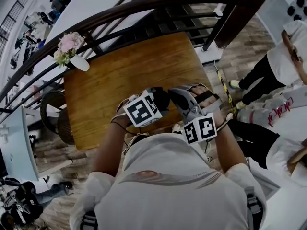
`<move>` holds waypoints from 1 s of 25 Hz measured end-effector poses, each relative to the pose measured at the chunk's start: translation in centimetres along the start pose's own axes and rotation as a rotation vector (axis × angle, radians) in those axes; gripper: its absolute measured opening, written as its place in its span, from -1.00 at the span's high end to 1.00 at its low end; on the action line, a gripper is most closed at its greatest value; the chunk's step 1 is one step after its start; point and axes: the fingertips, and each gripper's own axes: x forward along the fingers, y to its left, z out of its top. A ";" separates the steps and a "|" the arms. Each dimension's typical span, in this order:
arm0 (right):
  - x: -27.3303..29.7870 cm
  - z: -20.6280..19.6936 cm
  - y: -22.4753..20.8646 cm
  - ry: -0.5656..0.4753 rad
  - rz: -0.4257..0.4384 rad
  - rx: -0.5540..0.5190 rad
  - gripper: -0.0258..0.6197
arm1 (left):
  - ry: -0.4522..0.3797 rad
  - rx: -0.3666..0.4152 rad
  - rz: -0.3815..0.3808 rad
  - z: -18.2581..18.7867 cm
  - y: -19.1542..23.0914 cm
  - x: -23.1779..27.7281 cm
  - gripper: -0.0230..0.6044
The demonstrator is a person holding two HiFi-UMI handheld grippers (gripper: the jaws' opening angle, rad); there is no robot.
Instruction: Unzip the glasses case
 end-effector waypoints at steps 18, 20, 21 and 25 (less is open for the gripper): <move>1.8 0.9 3.3 -0.006 0.104 0.028 0.66 | 0.186 0.035 -0.060 -5.2 -0.4 2.9 0.11; 1.4 0.4 2.1 -0.017 0.068 0.099 0.61 | 0.067 -0.007 -0.053 -3.5 -0.2 2.5 0.11; 1.2 -0.1 1.4 -0.019 0.045 0.150 0.59 | 0.003 -0.026 -0.047 -2.6 -0.1 2.1 0.11; -0.1 -3.0 -2.8 -0.042 -0.107 0.450 0.70 | -0.244 -0.083 0.110 0.6 2.7 -1.3 0.10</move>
